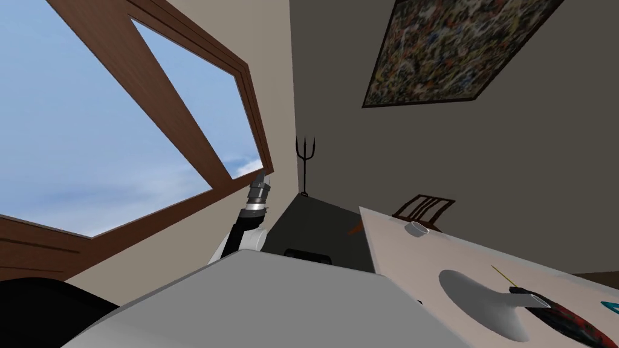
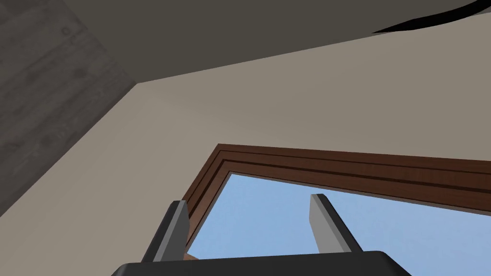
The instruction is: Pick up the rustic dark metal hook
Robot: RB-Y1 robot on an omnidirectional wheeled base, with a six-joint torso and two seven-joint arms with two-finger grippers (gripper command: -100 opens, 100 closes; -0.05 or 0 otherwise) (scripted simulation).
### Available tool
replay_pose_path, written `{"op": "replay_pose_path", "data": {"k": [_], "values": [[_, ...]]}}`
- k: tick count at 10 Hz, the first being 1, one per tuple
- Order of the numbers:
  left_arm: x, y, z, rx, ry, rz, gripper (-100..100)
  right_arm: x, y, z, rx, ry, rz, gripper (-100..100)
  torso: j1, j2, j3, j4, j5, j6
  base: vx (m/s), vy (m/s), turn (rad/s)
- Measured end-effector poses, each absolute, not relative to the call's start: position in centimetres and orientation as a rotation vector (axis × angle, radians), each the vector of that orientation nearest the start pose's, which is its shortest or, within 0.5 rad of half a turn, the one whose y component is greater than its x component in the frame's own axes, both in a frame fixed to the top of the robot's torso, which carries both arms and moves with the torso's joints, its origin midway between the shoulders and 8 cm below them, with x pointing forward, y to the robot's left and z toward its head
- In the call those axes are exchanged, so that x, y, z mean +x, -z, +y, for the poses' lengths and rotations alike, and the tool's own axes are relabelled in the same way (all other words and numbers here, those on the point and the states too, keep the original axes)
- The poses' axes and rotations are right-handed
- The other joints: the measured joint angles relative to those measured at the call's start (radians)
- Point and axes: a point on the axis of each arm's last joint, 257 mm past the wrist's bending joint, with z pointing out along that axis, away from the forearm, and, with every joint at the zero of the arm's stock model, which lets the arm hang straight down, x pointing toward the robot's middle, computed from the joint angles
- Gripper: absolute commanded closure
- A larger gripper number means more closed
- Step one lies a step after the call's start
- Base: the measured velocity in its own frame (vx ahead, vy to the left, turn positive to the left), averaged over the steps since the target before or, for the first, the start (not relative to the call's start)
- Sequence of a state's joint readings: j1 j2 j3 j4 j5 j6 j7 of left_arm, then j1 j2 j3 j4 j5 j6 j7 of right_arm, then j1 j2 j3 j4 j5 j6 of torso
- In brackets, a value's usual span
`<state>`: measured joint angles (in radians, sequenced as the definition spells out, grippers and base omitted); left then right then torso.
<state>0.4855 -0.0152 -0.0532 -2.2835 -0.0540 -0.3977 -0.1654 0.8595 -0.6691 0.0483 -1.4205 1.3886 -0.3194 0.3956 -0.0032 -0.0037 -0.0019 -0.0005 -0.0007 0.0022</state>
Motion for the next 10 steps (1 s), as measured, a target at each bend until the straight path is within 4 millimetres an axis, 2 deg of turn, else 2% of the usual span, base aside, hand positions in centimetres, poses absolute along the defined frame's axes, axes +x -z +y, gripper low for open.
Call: {"op": "replay_pose_path", "data": {"k": [1, 3, 4, 5, 8, 10], "values": [[36.4, -1.1, 25.8, -0.639, 1.154, 0.735, 0, 4.7, 51.7, -45.6, -0.964, 0.232, 2.516, -100, 0.0, 0.0, 0.0, 0.0, 0.0, 0.0, -0.006, 0.019, 0.377], [36.4, -1.1, 25.8, -0.639, 1.154, 0.735, 0, 2.5, 52.3, -47.7, -1.022, 0.29, 2.558, -100, 0.0, 0.0, 0.0, 0.0, 0.0, 0.0, -0.001, 0.001, 0.055], [36.4, -1.1, 25.8, -0.639, 1.154, 0.735, 0, 2.2, 52.4, -47.8, -1.048, 0.298, 2.558, -100, 0.0, 0.0, 0.0, 0.0, 0.0, 0.0, -0.002, 0.015, 0.295], [36.4, -1.1, 25.8, -0.639, 1.154, 0.735, 0, 0.9, 52.9, -48.7, -1.075, 0.323, 2.583, -100, 0.0, -0.001, 0.0, 0.0, 0.0, -0.001, 0.0, 0.005, 0.208], [36.4, -1.1, 25.8, -0.639, 1.154, 0.735, 0, -1.2, 53.5, -51.2, -1.183, 0.396, 2.617, -100, 0.0, -0.001, -0.001, 0.0, 0.0, 0.0, 0.006, 0.007, 0.229], [36.4, -1.1, 25.8, -0.639, 1.154, 0.735, 0, -3.7, 54.0, -52.8, -1.275, 0.454, 2.65, -100, 0.0, -0.002, -0.001, 0.0, 0.0, -0.001, 0.018, 0.002, 0.274]]}}
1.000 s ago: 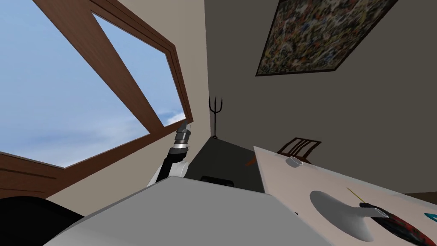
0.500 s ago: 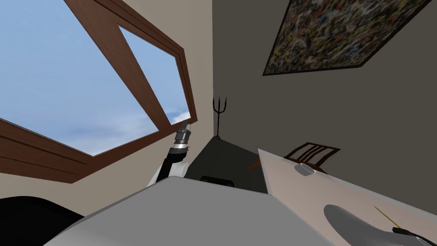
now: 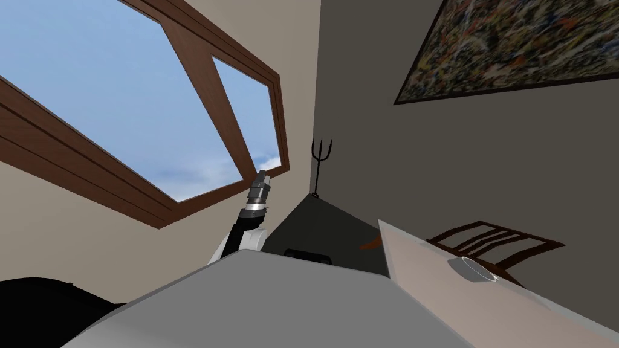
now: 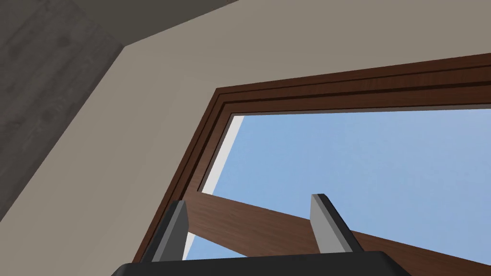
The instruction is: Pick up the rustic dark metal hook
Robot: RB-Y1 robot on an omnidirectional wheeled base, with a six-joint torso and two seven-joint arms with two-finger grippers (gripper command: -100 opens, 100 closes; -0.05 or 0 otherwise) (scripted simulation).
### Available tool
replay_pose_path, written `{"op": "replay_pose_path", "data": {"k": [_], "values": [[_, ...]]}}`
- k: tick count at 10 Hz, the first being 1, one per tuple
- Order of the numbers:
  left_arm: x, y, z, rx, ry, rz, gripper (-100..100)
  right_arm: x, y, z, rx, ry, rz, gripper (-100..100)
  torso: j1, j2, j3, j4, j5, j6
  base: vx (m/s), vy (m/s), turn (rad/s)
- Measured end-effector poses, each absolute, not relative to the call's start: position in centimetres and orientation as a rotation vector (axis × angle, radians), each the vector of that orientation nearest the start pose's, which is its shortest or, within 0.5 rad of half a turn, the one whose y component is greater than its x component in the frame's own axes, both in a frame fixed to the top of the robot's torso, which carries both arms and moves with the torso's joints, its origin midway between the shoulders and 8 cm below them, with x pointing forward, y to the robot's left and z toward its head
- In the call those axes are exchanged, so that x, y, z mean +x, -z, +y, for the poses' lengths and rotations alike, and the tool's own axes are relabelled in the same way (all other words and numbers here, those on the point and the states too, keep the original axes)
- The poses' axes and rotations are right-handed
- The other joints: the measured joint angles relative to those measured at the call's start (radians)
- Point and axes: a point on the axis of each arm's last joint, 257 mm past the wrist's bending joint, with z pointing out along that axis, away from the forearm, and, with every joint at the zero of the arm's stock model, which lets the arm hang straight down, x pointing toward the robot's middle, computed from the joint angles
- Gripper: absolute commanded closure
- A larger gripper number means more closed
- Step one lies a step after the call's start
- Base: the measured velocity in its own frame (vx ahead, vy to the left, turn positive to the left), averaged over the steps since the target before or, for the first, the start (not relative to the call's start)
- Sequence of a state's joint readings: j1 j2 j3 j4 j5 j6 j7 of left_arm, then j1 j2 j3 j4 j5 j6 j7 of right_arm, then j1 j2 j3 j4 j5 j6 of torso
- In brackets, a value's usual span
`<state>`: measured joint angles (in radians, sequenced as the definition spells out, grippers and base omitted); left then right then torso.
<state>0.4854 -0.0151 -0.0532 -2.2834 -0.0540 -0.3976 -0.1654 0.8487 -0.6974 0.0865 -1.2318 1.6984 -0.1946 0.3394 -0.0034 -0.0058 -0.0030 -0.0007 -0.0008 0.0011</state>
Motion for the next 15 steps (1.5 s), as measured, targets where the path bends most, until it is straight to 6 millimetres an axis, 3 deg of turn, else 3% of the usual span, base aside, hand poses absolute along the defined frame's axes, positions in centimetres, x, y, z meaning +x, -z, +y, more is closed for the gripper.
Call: {"op": "replay_pose_path", "data": {"k": [3, 9, 12, 15], "values": [[36.4, -1.1, 25.8, -0.639, 1.154, 0.735, 0, -6.1, 54.3, -54.6, -1.36, 0.493, 2.676, -100, 0.0, 0.0, 0.0, 0.0, 0.0, 0.001, 0.011, -0.001, 0.103], [36.4, -1.0, 25.8, -0.639, 1.153, 0.735, 0, -8.8, 55.0, -55.4, -1.483, 0.532, 2.695, -100, 0.0, 0.0, 0.0, 0.0, 0.0, 0.002, 0.016, -0.01, 0.119], [36.4, -1.0, 25.8, -0.639, 1.153, 0.735, 0, -10.3, 56.7, -54.1, -1.545, 0.502, 2.701, -100, -0.005, -0.002, -0.001, -0.001, -0.001, 0.001, 0.046, -0.056, 0.167], [36.4, -1.0, 25.8, -0.639, 1.153, 0.735, 0, -10.2, 57.1, -53.3, -1.545, 0.491, 2.699, -100, 0.0, 0.001, 0.0, 0.0, 0.0, 0.002, 0.004, -0.006, -0.012]]}}
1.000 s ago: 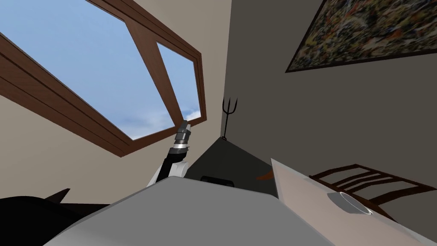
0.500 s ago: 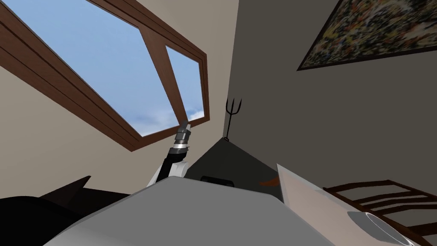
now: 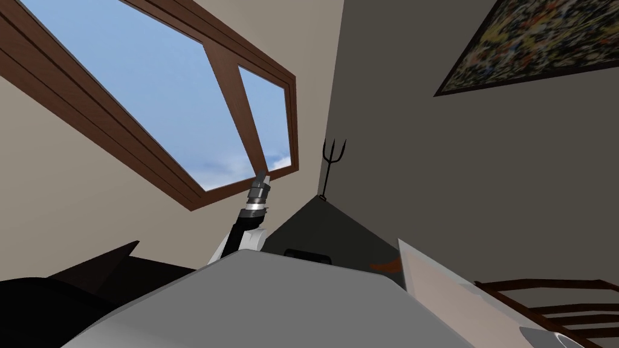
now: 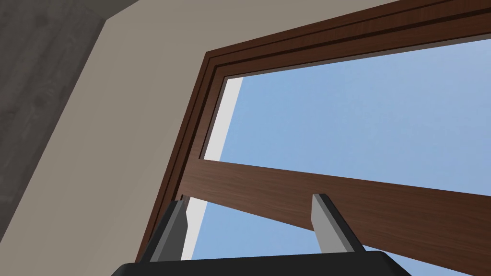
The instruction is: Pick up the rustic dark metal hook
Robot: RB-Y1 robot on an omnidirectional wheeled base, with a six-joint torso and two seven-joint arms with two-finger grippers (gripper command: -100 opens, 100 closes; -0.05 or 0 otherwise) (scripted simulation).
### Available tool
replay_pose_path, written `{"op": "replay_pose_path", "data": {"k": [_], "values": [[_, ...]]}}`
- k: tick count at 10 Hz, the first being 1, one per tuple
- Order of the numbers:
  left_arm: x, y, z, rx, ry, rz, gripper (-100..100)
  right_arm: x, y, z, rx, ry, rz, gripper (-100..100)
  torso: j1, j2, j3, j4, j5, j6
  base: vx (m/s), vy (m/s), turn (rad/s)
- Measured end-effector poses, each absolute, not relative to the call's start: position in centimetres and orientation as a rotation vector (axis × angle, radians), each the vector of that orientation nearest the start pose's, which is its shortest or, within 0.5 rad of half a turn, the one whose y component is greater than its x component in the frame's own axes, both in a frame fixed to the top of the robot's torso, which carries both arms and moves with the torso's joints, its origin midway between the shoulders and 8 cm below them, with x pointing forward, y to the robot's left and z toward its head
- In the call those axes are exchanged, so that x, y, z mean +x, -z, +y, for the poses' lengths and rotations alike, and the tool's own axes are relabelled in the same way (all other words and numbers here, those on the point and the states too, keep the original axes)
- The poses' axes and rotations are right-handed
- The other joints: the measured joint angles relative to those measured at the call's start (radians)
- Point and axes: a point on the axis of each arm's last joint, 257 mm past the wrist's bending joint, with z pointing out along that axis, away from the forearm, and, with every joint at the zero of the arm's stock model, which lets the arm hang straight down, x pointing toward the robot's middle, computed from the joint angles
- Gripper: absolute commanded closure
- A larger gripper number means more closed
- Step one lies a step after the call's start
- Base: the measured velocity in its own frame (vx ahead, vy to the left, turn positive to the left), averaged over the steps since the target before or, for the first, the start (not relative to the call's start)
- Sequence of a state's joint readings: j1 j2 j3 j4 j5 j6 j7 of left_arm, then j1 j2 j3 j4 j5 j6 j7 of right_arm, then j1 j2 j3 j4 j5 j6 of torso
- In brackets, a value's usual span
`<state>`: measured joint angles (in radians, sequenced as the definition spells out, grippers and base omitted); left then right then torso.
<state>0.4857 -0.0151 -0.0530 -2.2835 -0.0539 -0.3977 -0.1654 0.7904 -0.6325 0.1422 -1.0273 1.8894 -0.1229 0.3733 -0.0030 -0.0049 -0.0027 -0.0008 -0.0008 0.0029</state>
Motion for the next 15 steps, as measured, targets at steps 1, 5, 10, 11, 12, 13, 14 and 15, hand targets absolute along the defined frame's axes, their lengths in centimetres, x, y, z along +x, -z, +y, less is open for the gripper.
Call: {"op": "replay_pose_path", "data": {"k": [1, 5, 10, 11, 12, 13, 14, 15], "values": [[36.4, -1.0, 25.8, -0.639, 1.153, 0.735, 0, -10.3, 57.1, -53.3, -1.546, 0.49, 2.699, 0, 0.0, 0.0, 0.0, 0.0, 0.0, 0.0, 0.0, 0.0, 0.0], [36.4, -1.0, 25.8, -0.639, 1.153, 0.735, 0, -9.9, 58.7, -52.2, -1.527, 0.494, 2.707, -100, -0.004, 0.002, 0.001, 0.0, -0.001, 0.0, -0.022, -0.047, 0.038], [36.4, -1.0, 25.8, -0.639, 1.153, 0.735, 0, -9.9, 58.9, -52.0, -1.529, 0.499, 2.706, 100, 0.0, 0.001, 0.001, 0.001, 0.0, 0.0, -0.001, -0.003, 0.0], [36.4, -1.0, 25.8, -0.639, 1.153, 0.735, 0, -10.0, 58.9, -52.0, -1.529, 0.498, 2.707, 100, 0.0, 0.001, 0.001, 0.001, 0.0, 0.0, 0.0, 0.0, 0.0], [36.4, -1.0, 25.8, -0.639, 1.153, 0.735, 0, -10.0, 58.9, -52.0, -1.528, 0.498, 2.707, 0, 0.0, 0.001, 0.001, 0.001, 0.0, 0.0, 0.0, 0.0, 0.0], [36.4, -1.0, 25.8, -0.639, 1.153, 0.735, 0, -10.0, 58.9, -52.0, -1.528, 0.498, 2.707, 100, 0.0, 0.001, 0.001, 0.001, 0.0, 0.0, 0.014, 0.033, -0.033], [36.4, -1.0, 25.8, -0.64, 1.153, 0.735, 0, -10.0, 58.5, -52.3, -1.533, 0.501, 2.704, 100, 0.002, 0.0, 0.0, 0.0, 0.001, 0.0, 0.029, 0.055, -0.053], [36.4, -1.0, 25.8, -0.64, 1.153, 0.735, 0, -10.0, 58.0, -52.7, -1.537, 0.498, 2.702, 100, 0.004, -0.001, 0.0, 0.0, 0.001, 0.0, 0.026, 0.06, -0.046]]}}
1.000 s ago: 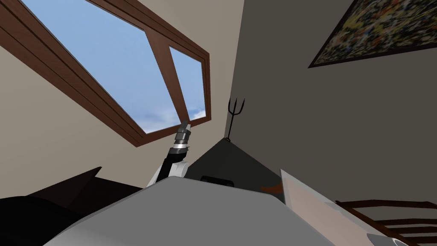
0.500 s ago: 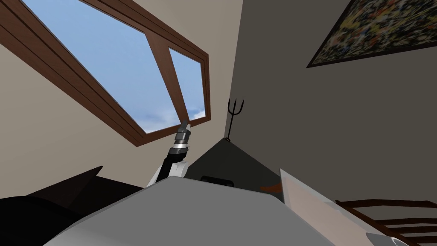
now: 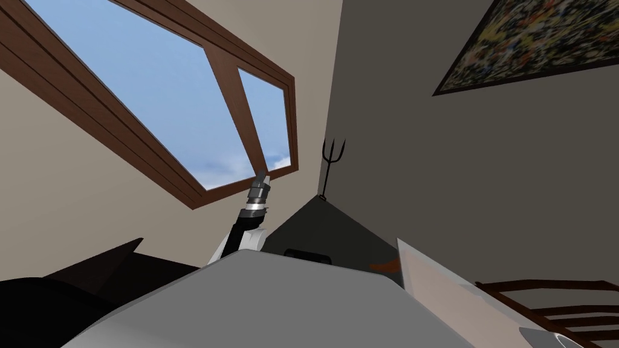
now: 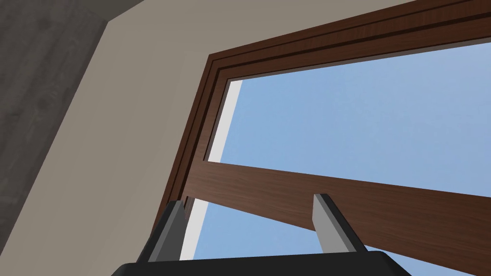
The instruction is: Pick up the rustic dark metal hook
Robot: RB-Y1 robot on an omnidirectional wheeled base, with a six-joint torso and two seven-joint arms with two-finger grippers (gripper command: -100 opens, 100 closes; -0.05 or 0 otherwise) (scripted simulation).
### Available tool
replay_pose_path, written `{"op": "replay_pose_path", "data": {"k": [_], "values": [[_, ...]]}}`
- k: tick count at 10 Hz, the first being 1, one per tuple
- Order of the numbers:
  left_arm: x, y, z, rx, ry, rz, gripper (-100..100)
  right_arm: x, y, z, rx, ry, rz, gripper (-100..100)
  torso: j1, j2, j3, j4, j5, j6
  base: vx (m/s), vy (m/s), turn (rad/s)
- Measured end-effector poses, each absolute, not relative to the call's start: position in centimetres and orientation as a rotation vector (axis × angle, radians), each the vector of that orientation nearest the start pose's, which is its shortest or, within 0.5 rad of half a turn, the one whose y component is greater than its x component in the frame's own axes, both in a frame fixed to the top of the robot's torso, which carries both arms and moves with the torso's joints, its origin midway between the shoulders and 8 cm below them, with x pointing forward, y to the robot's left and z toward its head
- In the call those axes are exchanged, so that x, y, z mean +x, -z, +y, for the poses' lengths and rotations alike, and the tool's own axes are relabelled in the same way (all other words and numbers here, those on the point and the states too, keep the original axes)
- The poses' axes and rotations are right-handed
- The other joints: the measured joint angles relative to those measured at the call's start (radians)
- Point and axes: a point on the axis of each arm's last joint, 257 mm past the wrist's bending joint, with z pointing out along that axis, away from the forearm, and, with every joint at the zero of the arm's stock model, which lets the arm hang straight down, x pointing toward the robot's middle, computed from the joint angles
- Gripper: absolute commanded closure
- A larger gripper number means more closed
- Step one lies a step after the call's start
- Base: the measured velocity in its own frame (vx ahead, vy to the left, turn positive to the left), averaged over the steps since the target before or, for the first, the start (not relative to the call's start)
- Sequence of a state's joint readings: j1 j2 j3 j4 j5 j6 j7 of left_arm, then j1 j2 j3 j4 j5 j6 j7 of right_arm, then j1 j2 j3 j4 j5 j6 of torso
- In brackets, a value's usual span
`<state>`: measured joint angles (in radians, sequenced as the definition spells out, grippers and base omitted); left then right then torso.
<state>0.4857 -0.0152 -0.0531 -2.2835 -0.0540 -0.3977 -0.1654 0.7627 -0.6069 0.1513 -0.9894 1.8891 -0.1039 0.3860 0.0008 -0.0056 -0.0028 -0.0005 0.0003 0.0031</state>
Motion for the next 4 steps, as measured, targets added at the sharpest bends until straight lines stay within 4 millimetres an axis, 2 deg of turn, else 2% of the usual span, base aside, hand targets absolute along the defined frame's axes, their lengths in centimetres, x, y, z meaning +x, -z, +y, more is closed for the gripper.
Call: {"op": "replay_pose_path", "data": {"k": [3, 4], "values": [[36.4, -1.05, 25.83, -0.639, 1.153, 0.735, 0, -10.24, 57.39, -53.11, -1.544, 0.492, 2.699, 100, -0.002, 0.001, 0.001, 0.0, 0.0, 0.0, 0.006, 0.018, -0.002], [36.4, -1.05, 25.83, -0.639, 1.153, 0.735, 0, -10.23, 57.39, -53.09, -1.543, 0.49, 2.7, 0, -0.003, 0.001, 0.001, 0.0, -0.001, 0.0, 0.0, 0.0, 0.0]]}}
